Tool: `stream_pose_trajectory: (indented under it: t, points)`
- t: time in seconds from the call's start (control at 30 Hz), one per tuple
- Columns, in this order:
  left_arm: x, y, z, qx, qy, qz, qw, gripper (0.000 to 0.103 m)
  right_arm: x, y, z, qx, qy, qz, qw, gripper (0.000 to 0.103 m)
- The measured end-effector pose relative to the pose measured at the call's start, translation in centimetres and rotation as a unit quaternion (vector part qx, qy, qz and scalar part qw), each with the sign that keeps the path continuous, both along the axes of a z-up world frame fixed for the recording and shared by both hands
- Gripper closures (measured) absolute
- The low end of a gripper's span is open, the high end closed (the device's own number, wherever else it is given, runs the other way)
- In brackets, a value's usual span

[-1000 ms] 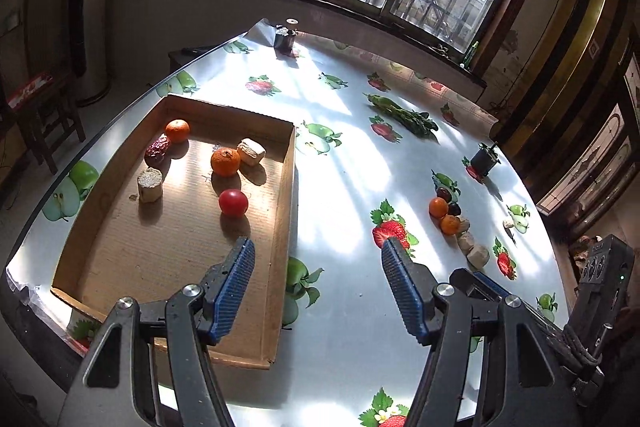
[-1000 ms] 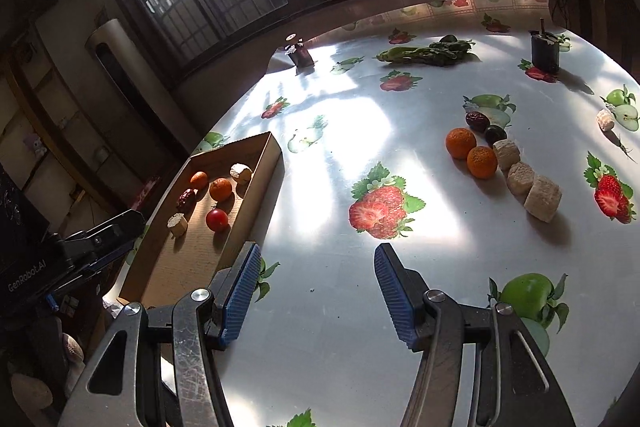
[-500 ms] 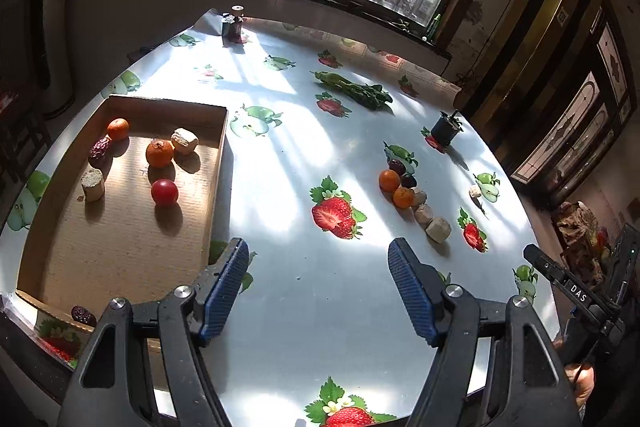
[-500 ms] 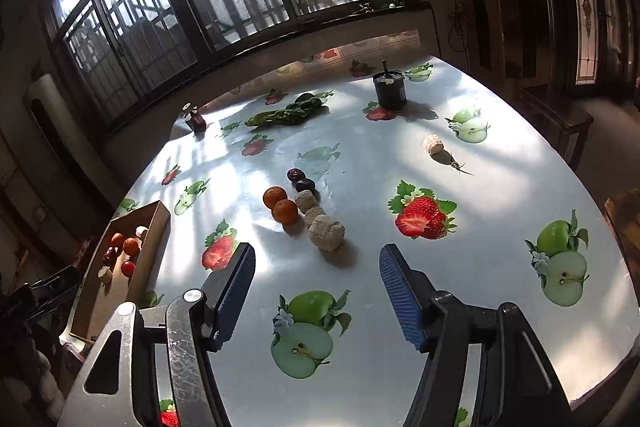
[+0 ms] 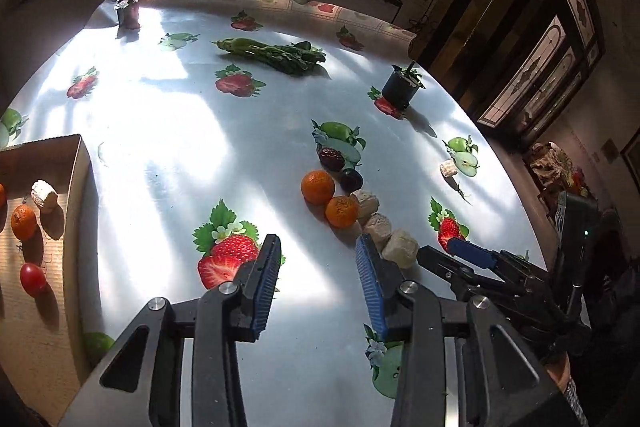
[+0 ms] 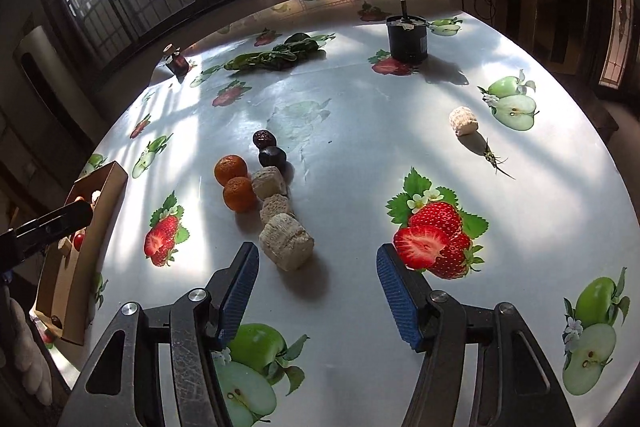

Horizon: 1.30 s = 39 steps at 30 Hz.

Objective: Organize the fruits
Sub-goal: 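Move both open tools back toward the remaining fruit, then grasp an orange with the left tool while the right tool grasps a beige bread piece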

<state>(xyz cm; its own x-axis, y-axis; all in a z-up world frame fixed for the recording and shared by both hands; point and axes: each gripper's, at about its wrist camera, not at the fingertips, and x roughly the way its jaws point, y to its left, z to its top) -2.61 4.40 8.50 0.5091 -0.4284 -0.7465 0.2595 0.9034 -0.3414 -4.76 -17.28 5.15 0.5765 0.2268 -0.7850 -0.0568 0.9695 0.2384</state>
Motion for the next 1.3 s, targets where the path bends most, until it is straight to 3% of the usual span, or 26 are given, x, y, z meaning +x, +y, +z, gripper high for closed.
stream_pose_trajectory:
  t: [0.17,0.33,0.37,0.4,0.7,0.9,1.03,1.13,1.3]
  points:
    - [3.8,-1.4,-3.1,-0.05,0.055,-0.004,0.9972,0.065,1.9,1.8,-2.0,-0.039,0.01,0.014,0.999,0.038]
    - [6.3,-3.5,-5.9,-0.064,0.094,-0.016,0.9934,0.065,2.5,2.3,-2.8,-0.021,0.003,0.028,0.999,0.048]
    - [6.5,-3.9,-6.0,-0.066,0.093,-0.02,0.9933,0.065,2.4,2.3,-2.9,-0.017,0.001,0.03,0.999,0.059]
    - [6.7,-4.3,-6.0,-0.065,0.089,-0.023,0.9936,0.065,2.2,2.3,-2.9,-0.015,-0.001,0.033,0.999,0.063]
    - [7.2,-5.8,-6.2,-0.044,0.063,-0.028,0.9966,0.065,1.6,0.1,-3.0,0.039,-0.006,0.003,0.999,0.063]
    - [7.5,-4.8,-7.5,-0.042,0.086,0.0,0.9954,0.065,1.3,0.0,-3.0,0.049,-0.011,0.0,0.999,0.063]
    - [7.4,-5.5,-7.4,-0.041,0.08,0.002,0.9959,0.064,1.1,0.1,-3.0,0.049,-0.014,-0.001,0.999,0.063]
    - [6.8,-7.0,-6.9,-0.017,0.065,-0.014,0.9977,0.075,0.9,-0.1,-3.0,0.058,-0.014,-0.004,0.998,0.063]
    - [5.5,-7.5,-6.4,0.005,0.058,-0.02,0.9981,0.077,0.6,-0.2,-3.0,0.054,-0.017,-0.007,0.998,0.063]
